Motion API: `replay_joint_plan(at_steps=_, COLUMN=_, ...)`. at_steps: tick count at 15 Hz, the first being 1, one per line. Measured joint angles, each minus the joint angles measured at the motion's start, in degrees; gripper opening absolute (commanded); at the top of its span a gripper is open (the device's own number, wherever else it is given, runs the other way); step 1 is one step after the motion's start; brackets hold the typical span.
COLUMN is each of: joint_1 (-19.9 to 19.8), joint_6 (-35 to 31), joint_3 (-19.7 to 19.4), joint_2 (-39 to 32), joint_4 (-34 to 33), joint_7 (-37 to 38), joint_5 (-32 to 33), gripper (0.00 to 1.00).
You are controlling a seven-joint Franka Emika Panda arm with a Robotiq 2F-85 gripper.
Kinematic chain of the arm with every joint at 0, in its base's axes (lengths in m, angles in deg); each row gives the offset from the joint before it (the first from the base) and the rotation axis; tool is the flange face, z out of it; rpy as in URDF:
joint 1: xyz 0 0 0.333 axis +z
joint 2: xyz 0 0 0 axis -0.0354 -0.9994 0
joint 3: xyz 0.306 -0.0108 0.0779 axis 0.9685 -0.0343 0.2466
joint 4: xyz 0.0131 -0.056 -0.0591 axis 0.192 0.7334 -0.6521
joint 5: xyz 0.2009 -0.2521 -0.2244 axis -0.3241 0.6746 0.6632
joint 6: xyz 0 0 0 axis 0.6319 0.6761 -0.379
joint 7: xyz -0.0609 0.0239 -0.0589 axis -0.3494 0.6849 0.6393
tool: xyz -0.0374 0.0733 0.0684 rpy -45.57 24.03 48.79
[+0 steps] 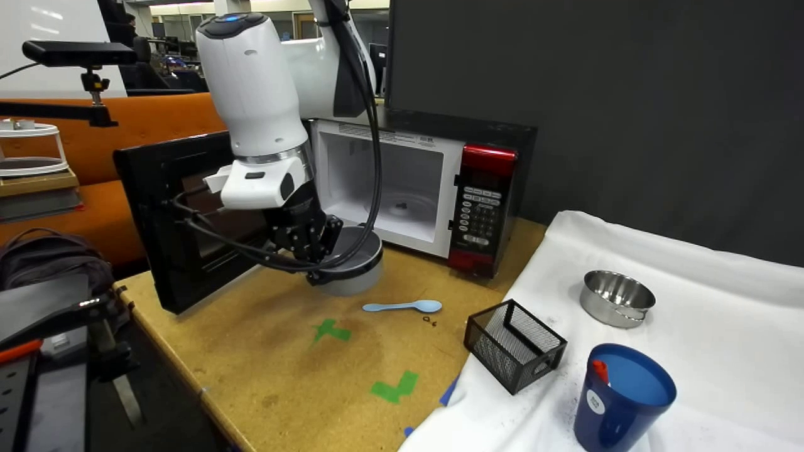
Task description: Put the gray dish in the microwave
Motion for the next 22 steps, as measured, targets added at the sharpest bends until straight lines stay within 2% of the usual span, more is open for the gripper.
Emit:
replay_joint_plan(at_steps=5, joint_1=0.2, joint_6=0.2, joint_3=0.5, joint_2=0.1, joint_4=-1.1, joint_7=-1.3, joint_5=2.7, gripper=0.01)
replay_joint_plan(at_steps=11, joint_1=0.3, joint_6=2.9, joint_3=4.1, joint_2=-0.5, joint_4=-3.6, joint_7=-4.0, joint_5=5.7, gripper=0.01)
replay_joint_plan(at_steps=17, joint_1=3.7, joint_6=4.8, joint_3=4.3, joint_2=-2.5, joint_4=-12.7, joint_7=-3.9, joint_5=8.0, gripper=0.01)
replay_joint_plan(at_steps=22, joint_1=5.5, joint_6=4.0, joint_3=5.7, joint_2=-9.3, joint_4=-21.4, joint_7=-3.9, joint_5=9.7, gripper=0.01)
